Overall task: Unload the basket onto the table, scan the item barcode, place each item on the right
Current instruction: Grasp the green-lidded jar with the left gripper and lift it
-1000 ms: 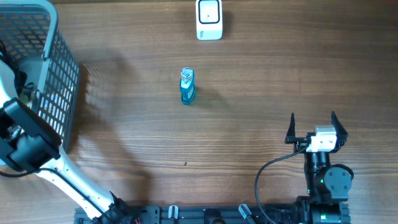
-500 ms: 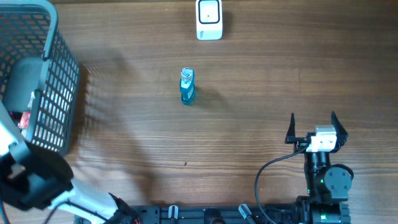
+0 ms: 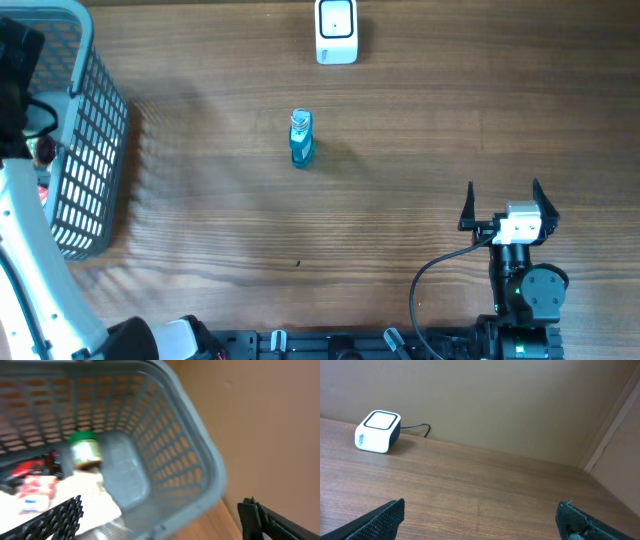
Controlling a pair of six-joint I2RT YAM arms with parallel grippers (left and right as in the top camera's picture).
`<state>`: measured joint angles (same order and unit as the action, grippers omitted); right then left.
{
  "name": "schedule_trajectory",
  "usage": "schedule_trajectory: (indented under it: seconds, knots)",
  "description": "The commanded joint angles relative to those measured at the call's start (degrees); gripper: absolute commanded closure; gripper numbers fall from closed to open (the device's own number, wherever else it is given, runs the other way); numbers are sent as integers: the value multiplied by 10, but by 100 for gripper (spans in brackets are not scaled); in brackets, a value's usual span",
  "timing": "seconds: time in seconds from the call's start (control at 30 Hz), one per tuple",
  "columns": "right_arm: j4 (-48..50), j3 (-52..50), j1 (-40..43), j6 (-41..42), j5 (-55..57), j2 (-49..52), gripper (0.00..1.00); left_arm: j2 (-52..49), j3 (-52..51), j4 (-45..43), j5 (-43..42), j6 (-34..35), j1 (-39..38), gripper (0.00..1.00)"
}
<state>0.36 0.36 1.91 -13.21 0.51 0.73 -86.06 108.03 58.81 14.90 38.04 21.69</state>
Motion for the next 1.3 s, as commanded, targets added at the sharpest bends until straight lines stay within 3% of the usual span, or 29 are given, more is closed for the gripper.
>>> schedule_trajectory:
  seconds: [0.0,0.2,0.43,0.67,1.17,1.27]
  knots:
    - [1,0,-1,-3,8,-5,0,-44,-2,2,58,3,37,0]
    - [1,0,-1,-3,8,-5,0,-188,-2,6,58,107,94,0]
    - [1,0,-1,-3,8,-5,0,-354,-2,-63,73,156,101,0]
    - [2,0,-1,-3,8,-5,0,-417,-2,-98,118,156,106,0]
    - [1,0,-1,-3,8,-5,0,-477,-2,-128,108,149,138,0]
    - [1,0,-1,-3,8,-5,0,-484,-2,-128,105,149,138,6]
